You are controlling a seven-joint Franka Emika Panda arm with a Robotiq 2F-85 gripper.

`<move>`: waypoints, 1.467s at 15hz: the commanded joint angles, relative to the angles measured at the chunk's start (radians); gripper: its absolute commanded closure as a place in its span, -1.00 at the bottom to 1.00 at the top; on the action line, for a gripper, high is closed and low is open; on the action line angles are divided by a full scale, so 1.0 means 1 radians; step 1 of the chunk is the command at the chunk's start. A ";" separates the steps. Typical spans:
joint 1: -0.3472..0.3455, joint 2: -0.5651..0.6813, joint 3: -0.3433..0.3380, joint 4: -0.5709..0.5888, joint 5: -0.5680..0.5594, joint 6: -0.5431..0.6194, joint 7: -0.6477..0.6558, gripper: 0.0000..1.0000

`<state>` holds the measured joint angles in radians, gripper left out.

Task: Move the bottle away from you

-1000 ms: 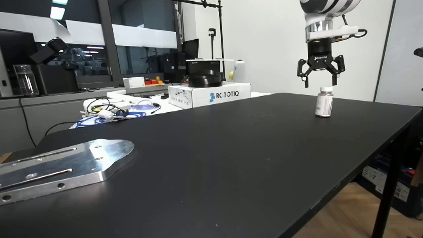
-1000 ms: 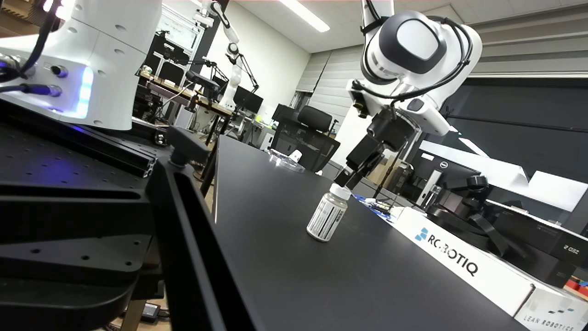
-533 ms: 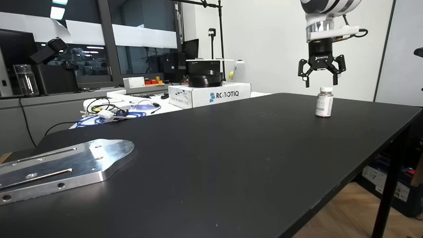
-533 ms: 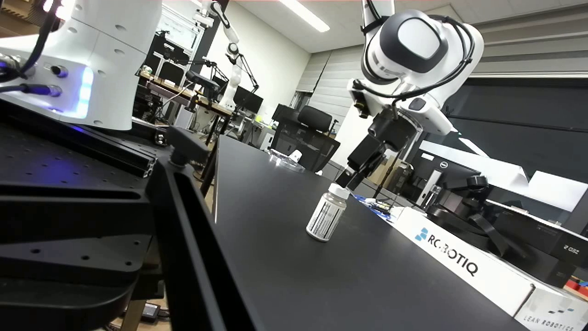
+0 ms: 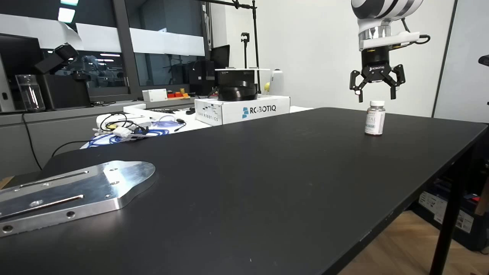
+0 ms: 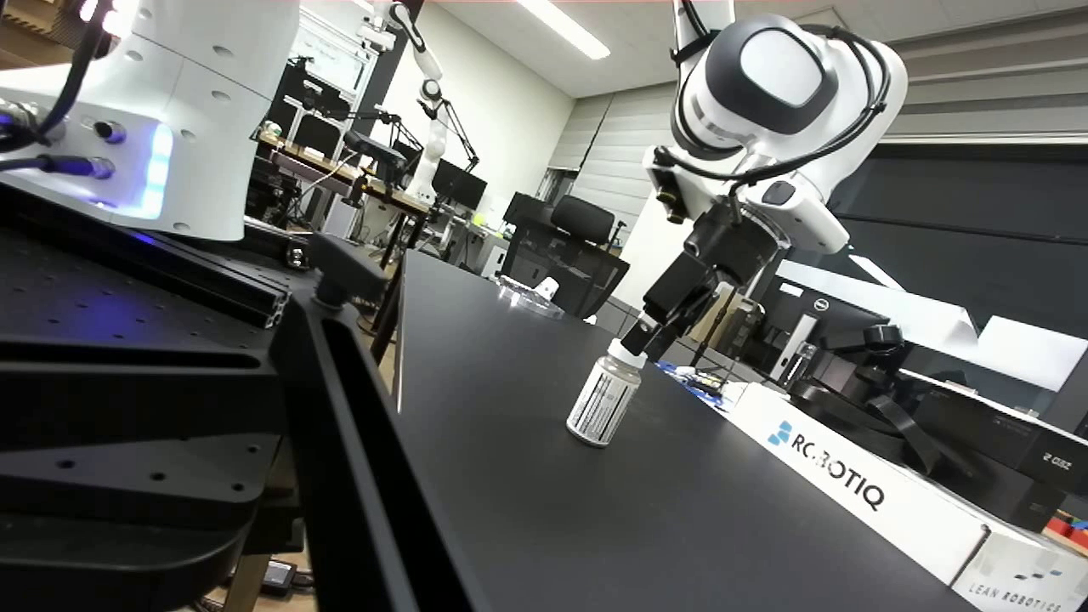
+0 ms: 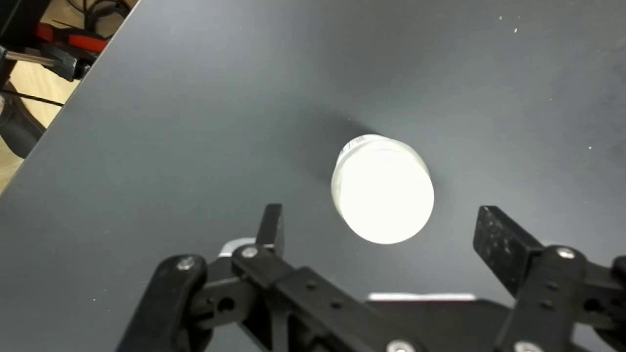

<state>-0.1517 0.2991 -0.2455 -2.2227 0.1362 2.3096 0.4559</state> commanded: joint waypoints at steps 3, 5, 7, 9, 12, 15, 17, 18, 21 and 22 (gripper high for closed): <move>-0.017 0.008 0.012 -0.015 0.035 0.036 -0.046 -1.00; -0.021 0.007 0.014 -0.023 0.054 0.054 -0.067 -1.00; -0.026 0.007 0.017 -0.029 0.075 0.063 -0.093 -1.00; -0.030 0.008 0.021 -0.034 0.094 0.069 -0.117 -1.00; -0.035 0.013 0.025 -0.040 0.111 0.079 -0.143 -1.00; -0.040 0.017 0.031 -0.046 0.126 0.089 -0.167 -1.00; -0.042 0.019 0.033 -0.051 0.132 0.094 -0.178 -1.00; -0.043 0.020 0.034 -0.052 0.135 0.096 -0.184 -1.00; -0.048 0.024 0.036 -0.056 0.146 0.107 -0.202 -1.00; -0.046 0.032 0.040 -0.054 0.149 0.114 -0.201 -1.00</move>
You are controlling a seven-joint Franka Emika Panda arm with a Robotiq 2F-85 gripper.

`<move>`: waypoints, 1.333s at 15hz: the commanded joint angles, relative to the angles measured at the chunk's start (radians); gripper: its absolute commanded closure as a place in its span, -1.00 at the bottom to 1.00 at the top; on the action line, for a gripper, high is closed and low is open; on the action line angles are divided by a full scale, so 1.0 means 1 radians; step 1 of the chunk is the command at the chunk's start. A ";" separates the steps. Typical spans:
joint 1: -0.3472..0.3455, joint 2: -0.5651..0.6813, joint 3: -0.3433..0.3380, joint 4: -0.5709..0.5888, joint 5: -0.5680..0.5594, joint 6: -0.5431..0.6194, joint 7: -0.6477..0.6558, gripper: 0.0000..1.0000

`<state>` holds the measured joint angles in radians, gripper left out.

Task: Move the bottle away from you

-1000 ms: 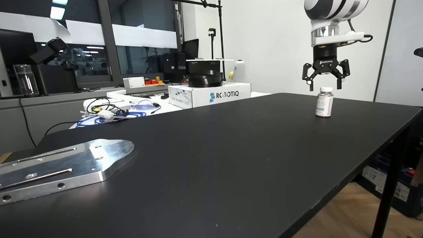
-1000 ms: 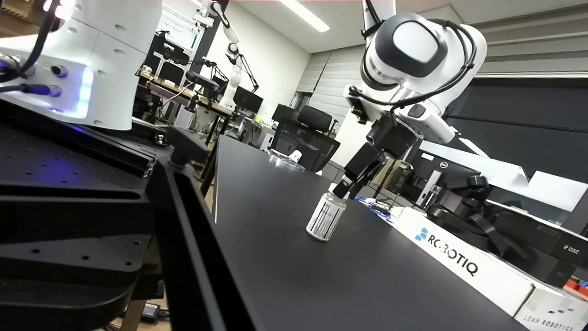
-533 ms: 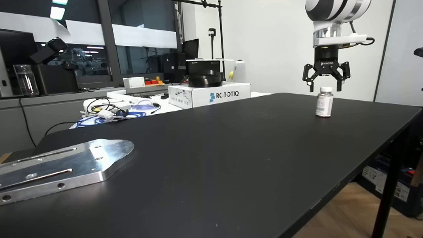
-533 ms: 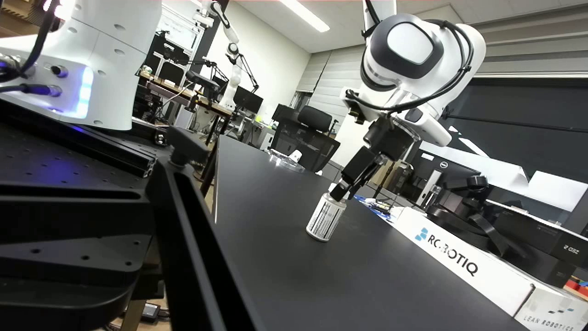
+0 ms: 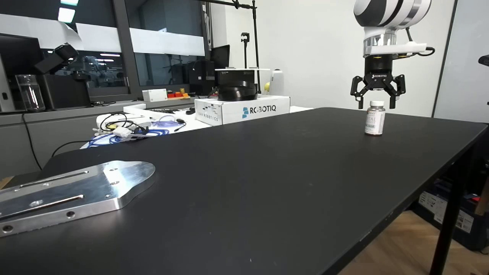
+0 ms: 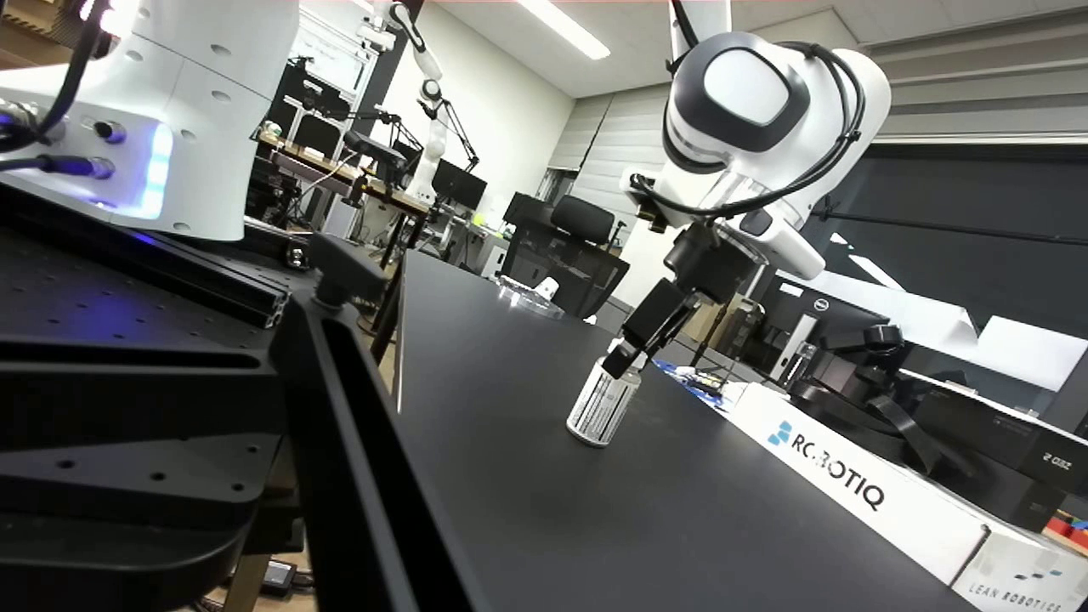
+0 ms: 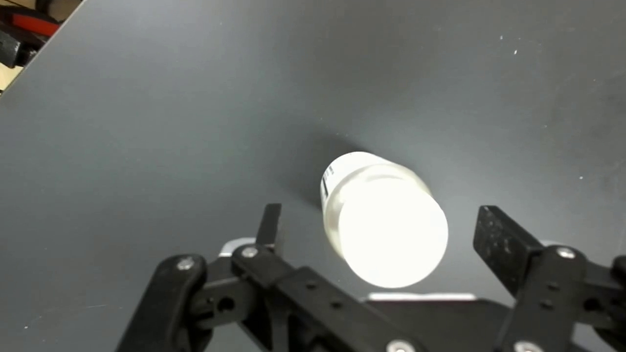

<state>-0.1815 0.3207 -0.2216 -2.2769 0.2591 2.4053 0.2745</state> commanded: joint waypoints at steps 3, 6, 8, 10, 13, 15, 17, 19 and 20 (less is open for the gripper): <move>-0.019 0.021 0.025 0.002 0.041 0.035 -0.029 -1.00; -0.018 0.033 0.035 0.001 0.050 0.059 -0.038 -0.50; -0.018 0.036 0.040 0.001 0.056 0.067 -0.038 -0.33; -0.018 0.031 0.046 -0.001 0.066 0.069 -0.040 -0.02; -0.016 0.011 0.051 -0.008 0.067 0.068 -0.042 0.38; -0.012 -0.010 0.054 -0.013 0.065 0.062 -0.041 0.39; -0.007 -0.039 0.056 -0.016 0.057 0.042 -0.038 0.39; -0.001 -0.077 0.056 -0.024 0.047 0.027 -0.036 0.39; 0.000 -0.094 0.059 -0.030 0.048 0.025 -0.039 0.39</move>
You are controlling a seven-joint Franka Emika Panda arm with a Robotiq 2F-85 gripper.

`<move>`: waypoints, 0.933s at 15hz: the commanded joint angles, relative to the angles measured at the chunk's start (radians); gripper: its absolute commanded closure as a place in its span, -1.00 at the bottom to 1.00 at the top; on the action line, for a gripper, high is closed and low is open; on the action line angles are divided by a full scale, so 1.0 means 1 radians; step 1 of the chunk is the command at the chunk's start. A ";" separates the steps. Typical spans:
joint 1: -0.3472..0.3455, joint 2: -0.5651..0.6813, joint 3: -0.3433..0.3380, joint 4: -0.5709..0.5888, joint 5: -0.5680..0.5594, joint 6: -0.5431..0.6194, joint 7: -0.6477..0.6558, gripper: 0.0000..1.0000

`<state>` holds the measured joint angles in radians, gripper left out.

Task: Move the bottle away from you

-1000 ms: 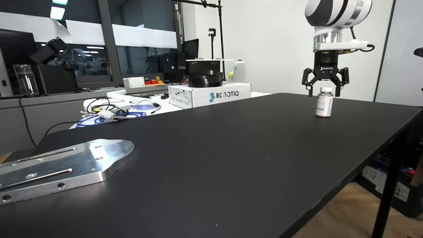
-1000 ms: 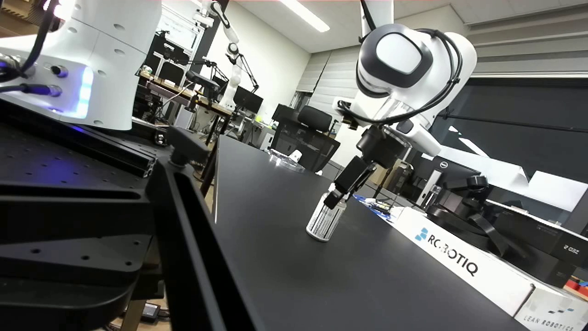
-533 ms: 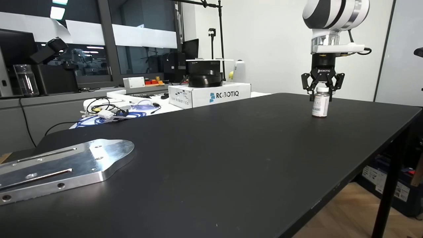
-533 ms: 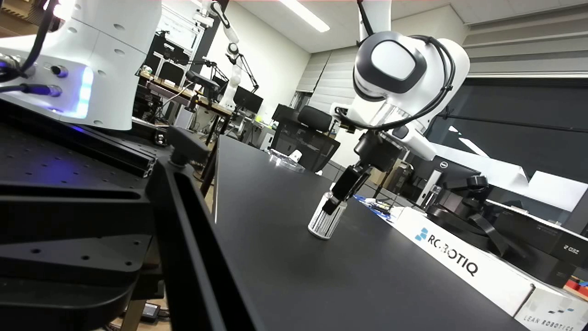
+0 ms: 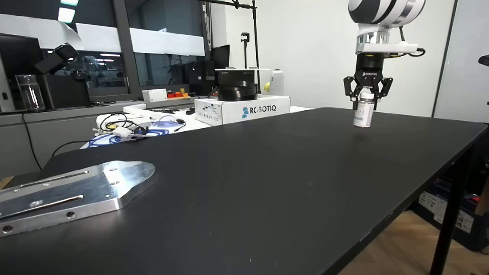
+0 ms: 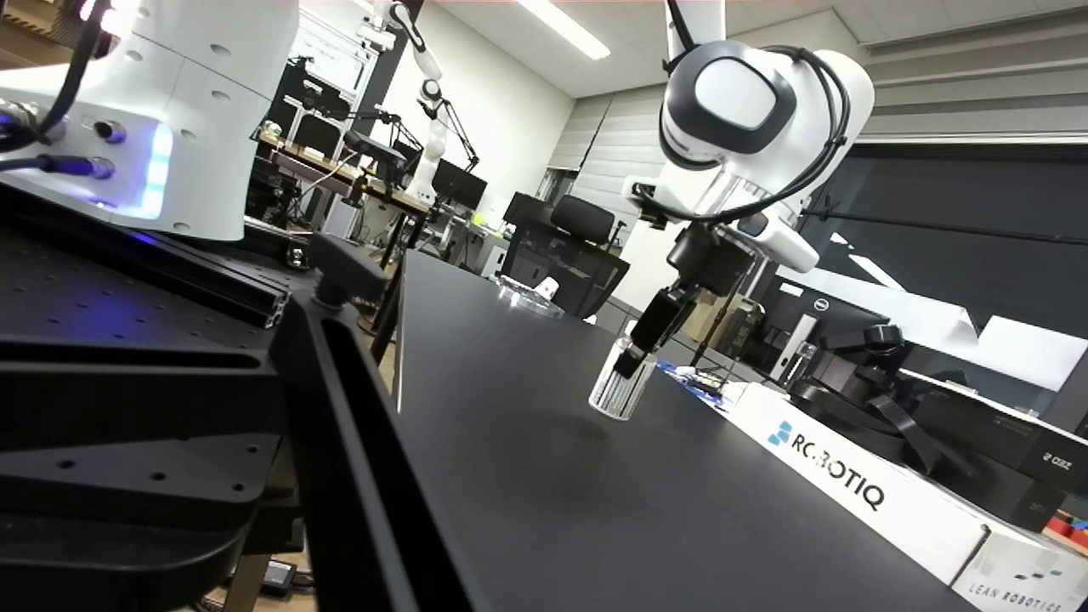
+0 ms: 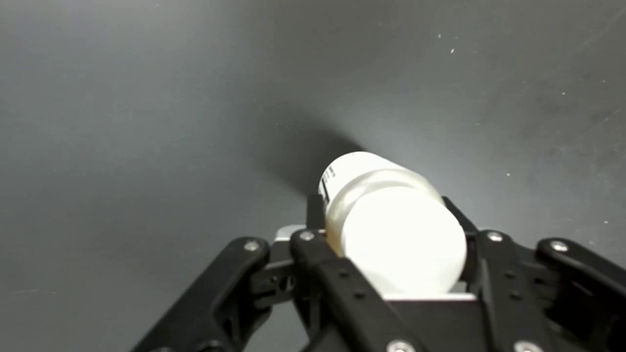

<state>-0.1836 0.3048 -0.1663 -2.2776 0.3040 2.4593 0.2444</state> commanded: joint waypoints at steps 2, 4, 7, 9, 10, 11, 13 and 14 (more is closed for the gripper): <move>0.011 -0.117 0.003 -0.041 -0.011 -0.039 -0.007 0.39; 0.020 -0.154 0.000 -0.056 -0.034 -0.052 -0.001 0.39; 0.020 -0.128 0.002 -0.036 -0.050 -0.051 -0.004 -0.11; 0.022 -0.145 0.001 -0.047 -0.057 -0.058 -0.003 -0.11; 0.022 -0.147 0.001 -0.050 -0.059 -0.058 -0.003 -0.11; 0.022 -0.147 0.001 -0.051 -0.062 -0.058 -0.003 -0.11; 0.022 -0.147 0.000 -0.052 -0.066 -0.058 -0.004 -0.11; 0.022 -0.147 0.000 -0.052 -0.066 -0.058 -0.004 -0.11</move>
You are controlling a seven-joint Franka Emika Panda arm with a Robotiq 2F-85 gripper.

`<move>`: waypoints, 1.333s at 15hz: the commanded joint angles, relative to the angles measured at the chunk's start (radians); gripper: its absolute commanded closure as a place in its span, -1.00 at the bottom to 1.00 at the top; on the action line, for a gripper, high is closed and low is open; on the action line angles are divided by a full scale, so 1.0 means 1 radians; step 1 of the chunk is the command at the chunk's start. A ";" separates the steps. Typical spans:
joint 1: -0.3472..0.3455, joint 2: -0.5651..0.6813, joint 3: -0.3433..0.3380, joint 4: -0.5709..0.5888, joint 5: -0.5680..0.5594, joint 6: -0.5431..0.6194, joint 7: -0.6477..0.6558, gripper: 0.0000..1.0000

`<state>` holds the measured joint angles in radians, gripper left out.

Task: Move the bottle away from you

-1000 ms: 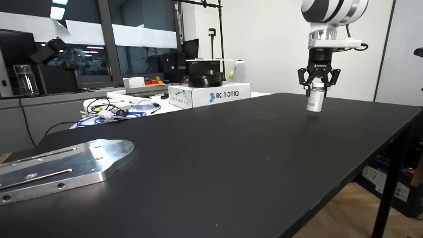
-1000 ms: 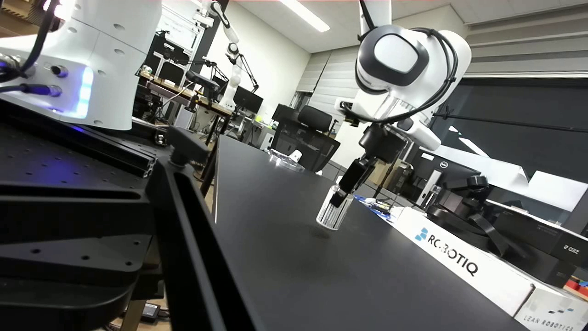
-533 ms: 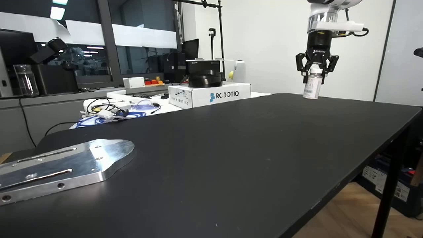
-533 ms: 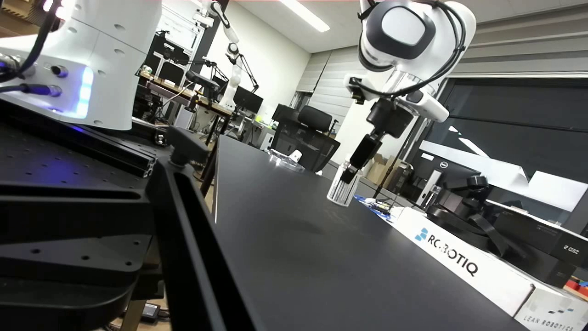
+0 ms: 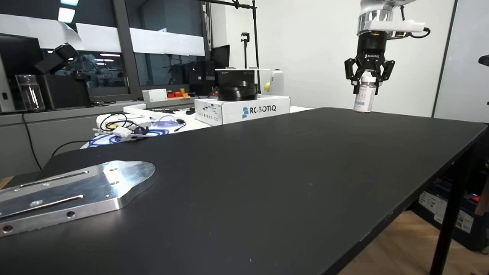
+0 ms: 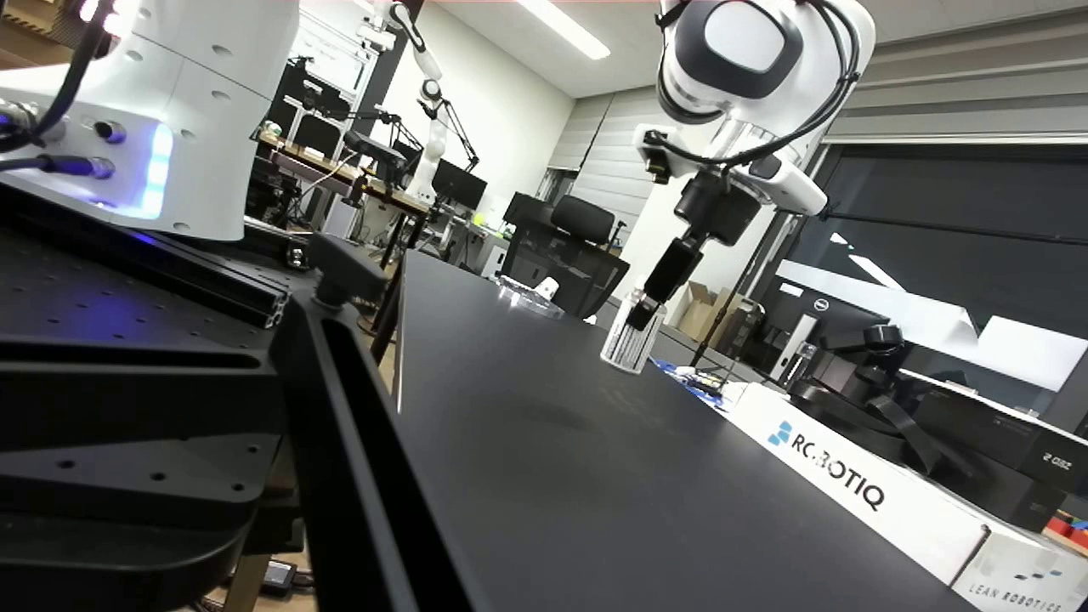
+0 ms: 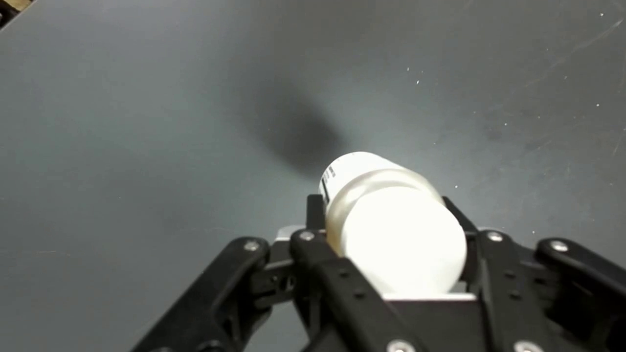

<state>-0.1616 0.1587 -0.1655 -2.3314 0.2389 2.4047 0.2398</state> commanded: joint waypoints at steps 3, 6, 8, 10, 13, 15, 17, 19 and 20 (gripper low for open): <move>-0.004 0.015 0.003 0.030 0.010 -0.037 -0.013 0.39; 0.001 0.079 0.010 0.132 0.030 -0.042 0.019 0.39; 0.006 0.147 0.018 0.237 0.038 -0.047 0.042 0.39; 0.015 0.232 0.024 0.366 0.023 -0.072 0.077 0.39; 0.031 0.351 0.030 0.536 0.008 -0.134 0.130 0.39; 0.049 0.432 0.034 0.649 -0.004 -0.181 0.159 0.39; 0.075 0.509 0.039 0.759 -0.021 -0.224 0.192 0.39; 0.095 0.577 0.044 0.867 -0.030 -0.277 0.215 0.39; 0.103 0.610 0.048 0.920 -0.030 -0.305 0.222 0.39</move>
<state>-0.0765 0.6542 -0.1223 -1.6089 0.2324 2.2012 0.3988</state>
